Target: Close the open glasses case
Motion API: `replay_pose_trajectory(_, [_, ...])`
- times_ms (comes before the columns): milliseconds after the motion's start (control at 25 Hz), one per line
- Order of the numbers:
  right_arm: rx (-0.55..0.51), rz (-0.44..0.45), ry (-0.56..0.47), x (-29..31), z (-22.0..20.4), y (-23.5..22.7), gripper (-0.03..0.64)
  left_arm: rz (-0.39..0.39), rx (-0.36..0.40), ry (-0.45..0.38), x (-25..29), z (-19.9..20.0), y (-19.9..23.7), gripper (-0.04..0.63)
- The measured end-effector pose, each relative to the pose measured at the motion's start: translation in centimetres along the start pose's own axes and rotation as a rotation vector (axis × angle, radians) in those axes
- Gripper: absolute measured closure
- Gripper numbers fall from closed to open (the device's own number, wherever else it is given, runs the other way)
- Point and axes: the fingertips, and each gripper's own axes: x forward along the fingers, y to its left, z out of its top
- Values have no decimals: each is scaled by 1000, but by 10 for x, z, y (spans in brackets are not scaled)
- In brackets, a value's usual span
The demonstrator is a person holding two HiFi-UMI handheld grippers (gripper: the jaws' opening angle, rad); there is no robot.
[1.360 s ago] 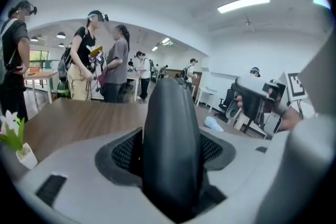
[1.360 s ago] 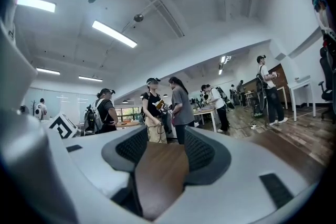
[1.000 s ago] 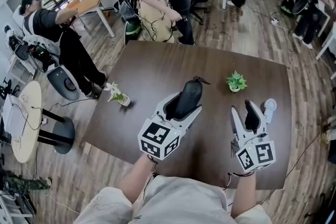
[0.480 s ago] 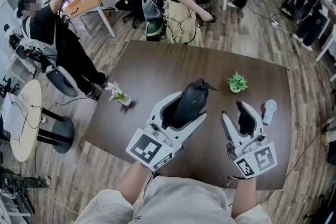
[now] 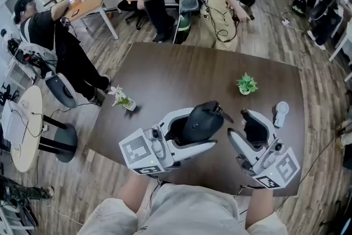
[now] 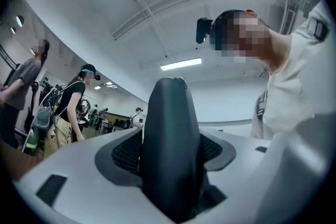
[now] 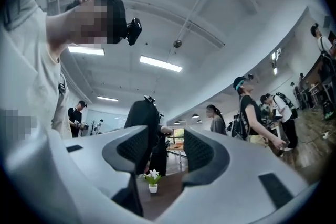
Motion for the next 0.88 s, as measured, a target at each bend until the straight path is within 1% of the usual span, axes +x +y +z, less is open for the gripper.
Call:
replay_pose_trajectory(120, [-15, 85, -20, 0, 19, 15, 405, -132, -16, 10, -3, 6, -15, 296])
replay_pose_trajectory(240, [-42, 207, -9, 6, 38, 38, 416, -274, -60, 13, -6, 14, -30, 298])
replay_pose_trajectory(280, [-55, 246, 3, 8, 42, 45, 422, -310, -61, 21, -7, 16, -34, 298])
replay_pose_trajectory(360, [-86, 317, 27, 10, 47, 57, 438, -365, -32, 46, -9, 19, -40, 298])
replay_pose_trajectory(440, [-90, 392, 41, 8, 48, 66, 448, -422, -19, 89, -11, 17, -47, 298])
replay_pose_trajectory(520, [-55, 478, 53, 2, 48, 72, 457, -479, -25, 125, -11, 11, -54, 298])
replay_pose_trajectory(640, [33, 592, 76, -7, 44, 77, 465, -546, -25, 157, -13, 5, -64, 298])
replay_pose_trajectory(760, [126, 677, 75, -9, 43, 78, 469, -588, -17, 196, -16, 0, -70, 298])
replay_pose_trajectory(880, [164, 743, 80, -11, 37, 79, 495, -619, -17, 220, -12, -5, -74, 299])
